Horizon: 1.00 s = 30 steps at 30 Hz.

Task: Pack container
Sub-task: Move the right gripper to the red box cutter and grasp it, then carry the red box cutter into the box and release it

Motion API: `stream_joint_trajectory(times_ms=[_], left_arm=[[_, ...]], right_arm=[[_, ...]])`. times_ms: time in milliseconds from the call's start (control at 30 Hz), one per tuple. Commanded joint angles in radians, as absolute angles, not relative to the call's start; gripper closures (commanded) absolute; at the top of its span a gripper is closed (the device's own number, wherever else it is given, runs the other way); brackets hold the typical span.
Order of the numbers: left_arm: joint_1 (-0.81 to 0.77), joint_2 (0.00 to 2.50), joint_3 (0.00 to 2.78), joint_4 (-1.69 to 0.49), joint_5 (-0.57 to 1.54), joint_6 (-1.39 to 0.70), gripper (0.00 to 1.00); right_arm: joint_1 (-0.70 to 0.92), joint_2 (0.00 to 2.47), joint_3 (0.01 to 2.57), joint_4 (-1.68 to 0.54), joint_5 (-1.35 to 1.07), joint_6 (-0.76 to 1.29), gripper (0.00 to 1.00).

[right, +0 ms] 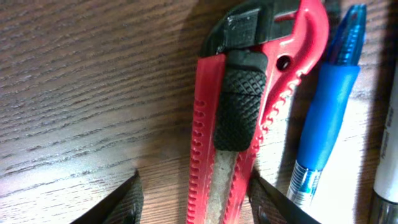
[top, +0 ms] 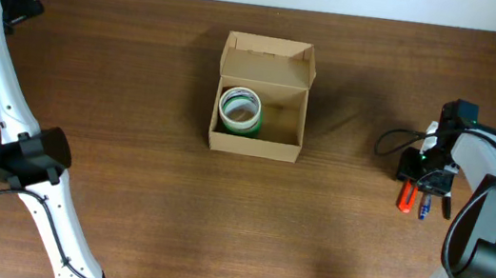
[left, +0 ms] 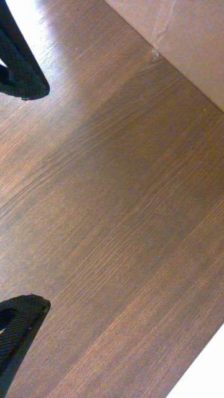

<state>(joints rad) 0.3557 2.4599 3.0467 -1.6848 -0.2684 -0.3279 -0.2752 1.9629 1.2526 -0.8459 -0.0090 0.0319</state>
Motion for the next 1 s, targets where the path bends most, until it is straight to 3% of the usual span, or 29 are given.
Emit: stream_joint_trajectory(times_ms=[0,100,200,367,533,733,967], left_arm=[[0.363,2.431,3.042,-1.687,-0.265,-0.316,0.0],[0.363,2.431,3.042,-1.687,-0.265,-0.317,0.0],[0.363,2.431,3.042,-1.687,-0.265,-0.317,0.0],[0.363,2.431,3.042,-1.687,-0.265,-0.317,0.0],[0.363,2.431,3.042,-1.687,-0.265,-0.316,0.0],[0.363,2.431,3.042,-1.687,-0.265,-0.317,0.0],[0.363,2.431,3.042,-1.687,-0.265,-0.316,0.0]], right_arm=[[-0.276,1.991,1.246,-0.833,-0.061,0.046,0.44],[-0.276,1.991,1.246,-0.833,-0.06,0.046,0.47],[-0.276,1.991,1.246,-0.833,-0.056,0.061,0.67],[-0.276,1.991,1.246,-0.829,-0.056,0.065,0.7],[-0.276,1.991,1.246,-0.829,-0.056,0.073,0.89],[-0.276,1.991,1.267,-0.848,-0.078,0.084,0.93],[-0.268,1.99,1.497,-1.013,-0.119,0.083,0.93]])
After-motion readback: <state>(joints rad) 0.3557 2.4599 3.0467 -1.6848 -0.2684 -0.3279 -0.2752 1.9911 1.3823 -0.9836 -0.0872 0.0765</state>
